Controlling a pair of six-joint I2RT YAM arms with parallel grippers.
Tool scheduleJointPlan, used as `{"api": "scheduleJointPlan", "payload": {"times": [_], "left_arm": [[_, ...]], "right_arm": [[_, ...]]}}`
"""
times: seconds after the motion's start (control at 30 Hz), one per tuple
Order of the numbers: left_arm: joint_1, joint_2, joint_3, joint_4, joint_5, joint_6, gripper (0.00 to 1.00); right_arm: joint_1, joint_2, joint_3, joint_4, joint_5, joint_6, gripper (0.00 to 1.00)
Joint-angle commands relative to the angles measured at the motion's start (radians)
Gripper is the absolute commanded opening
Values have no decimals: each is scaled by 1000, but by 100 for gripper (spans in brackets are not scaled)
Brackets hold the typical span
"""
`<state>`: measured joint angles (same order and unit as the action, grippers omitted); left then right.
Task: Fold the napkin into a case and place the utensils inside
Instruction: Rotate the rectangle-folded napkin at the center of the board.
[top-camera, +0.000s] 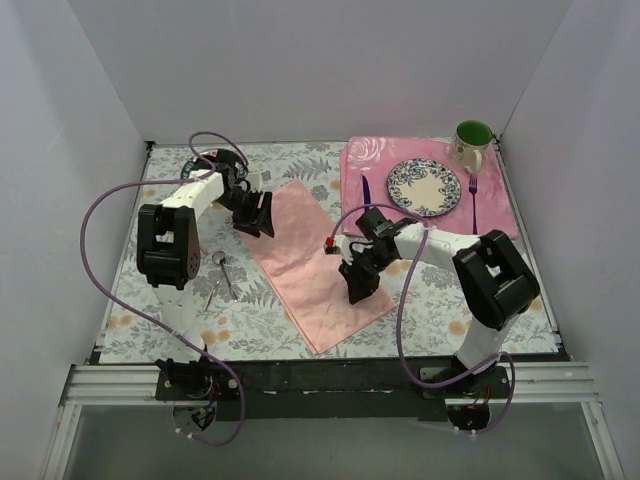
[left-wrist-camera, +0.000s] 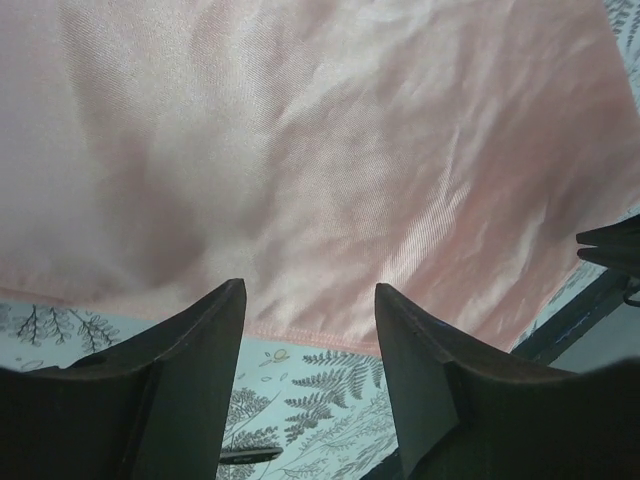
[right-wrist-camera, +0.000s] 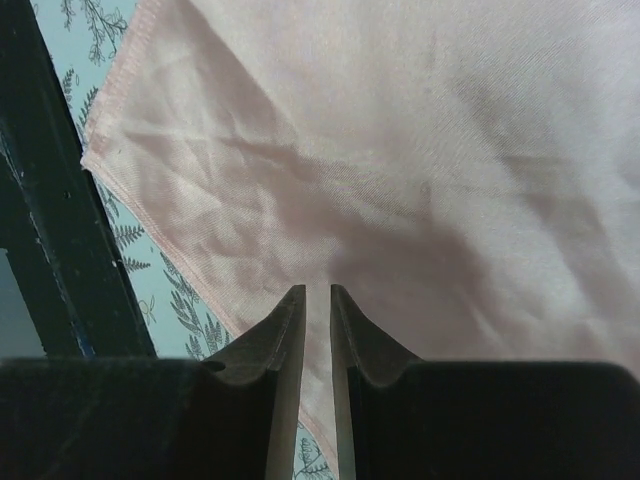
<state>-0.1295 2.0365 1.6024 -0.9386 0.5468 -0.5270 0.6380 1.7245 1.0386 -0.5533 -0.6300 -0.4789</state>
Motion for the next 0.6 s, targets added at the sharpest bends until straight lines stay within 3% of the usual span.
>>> {"api": "scheduleJointPlan", "payload": {"times": [0.0,0.37,0.57], "left_arm": [[-7,48,1,40,-4,24,53],[-13,226,135,51,-18,36,52],[4,165,158,38,68,90,59]], "right_arm": [[15,69,1,39,-60,12,24],[149,184,14,231,-198,256,25],[180,69,35,282,-252,352,32]]}}
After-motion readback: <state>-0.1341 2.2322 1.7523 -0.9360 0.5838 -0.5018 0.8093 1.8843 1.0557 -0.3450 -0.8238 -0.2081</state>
